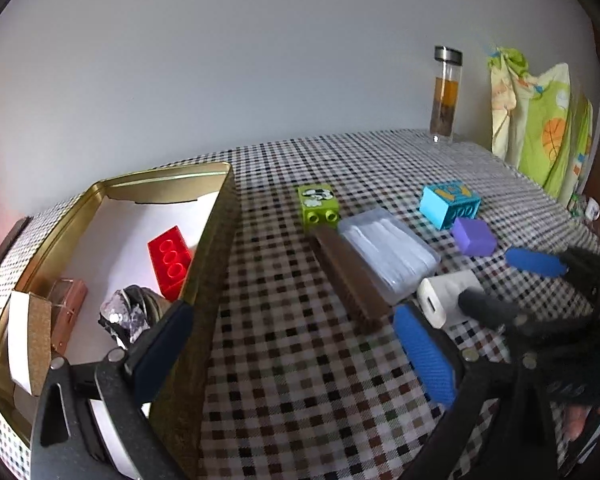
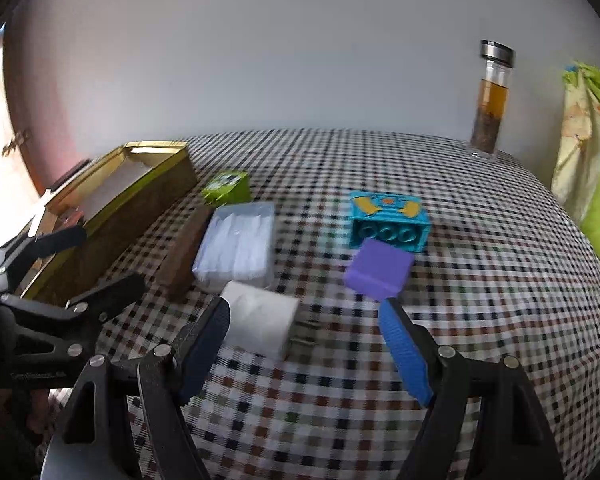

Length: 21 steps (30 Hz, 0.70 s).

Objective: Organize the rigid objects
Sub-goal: 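Grasp the white plug charger with the right tool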

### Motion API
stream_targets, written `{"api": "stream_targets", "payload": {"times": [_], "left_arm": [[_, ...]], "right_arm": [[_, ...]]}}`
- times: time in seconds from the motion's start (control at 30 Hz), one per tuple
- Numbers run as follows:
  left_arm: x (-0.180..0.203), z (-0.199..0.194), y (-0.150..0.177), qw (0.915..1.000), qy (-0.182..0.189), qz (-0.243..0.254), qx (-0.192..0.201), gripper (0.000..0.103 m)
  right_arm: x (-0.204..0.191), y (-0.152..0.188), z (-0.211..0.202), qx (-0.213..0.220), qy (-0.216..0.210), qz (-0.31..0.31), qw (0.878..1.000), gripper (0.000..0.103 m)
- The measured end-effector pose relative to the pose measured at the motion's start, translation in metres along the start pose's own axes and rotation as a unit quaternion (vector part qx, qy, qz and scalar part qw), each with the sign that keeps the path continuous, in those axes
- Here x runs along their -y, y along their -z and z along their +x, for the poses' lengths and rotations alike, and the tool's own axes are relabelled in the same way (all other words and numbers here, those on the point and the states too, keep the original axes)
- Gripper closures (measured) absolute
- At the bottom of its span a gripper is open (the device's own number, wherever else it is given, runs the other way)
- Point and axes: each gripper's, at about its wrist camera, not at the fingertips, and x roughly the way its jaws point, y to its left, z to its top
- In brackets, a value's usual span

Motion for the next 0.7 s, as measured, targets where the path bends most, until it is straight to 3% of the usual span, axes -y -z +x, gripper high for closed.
{"api": "stream_targets", "payload": {"times": [0.1,0.47,0.57,0.7], "left_arm": [[0.000,-0.004,0.002,1.0000,0.002,-0.005,0.004,0.001],[0.001,-0.010,0.003,0.9998,-0.002,-0.008,0.017,0.001],[0.001,-0.008,0.003,0.9998,-0.005,-0.008,0.014,0.001],[0.003,-0.008,0.003,0.9999,-0.006,-0.010,0.012,0.001]], "right_arm": [[-0.007,0.000,0.009,-0.024,-0.003,-0.017,1.000,0.025],[-0.011,-0.002,0.019,-0.039,-0.021,-0.021,0.999,0.025],[-0.011,-0.002,0.029,-0.066,-0.047,-0.019,0.997,0.032],[-0.011,-0.003,0.026,-0.063,-0.053,-0.020,0.996,0.037]]}}
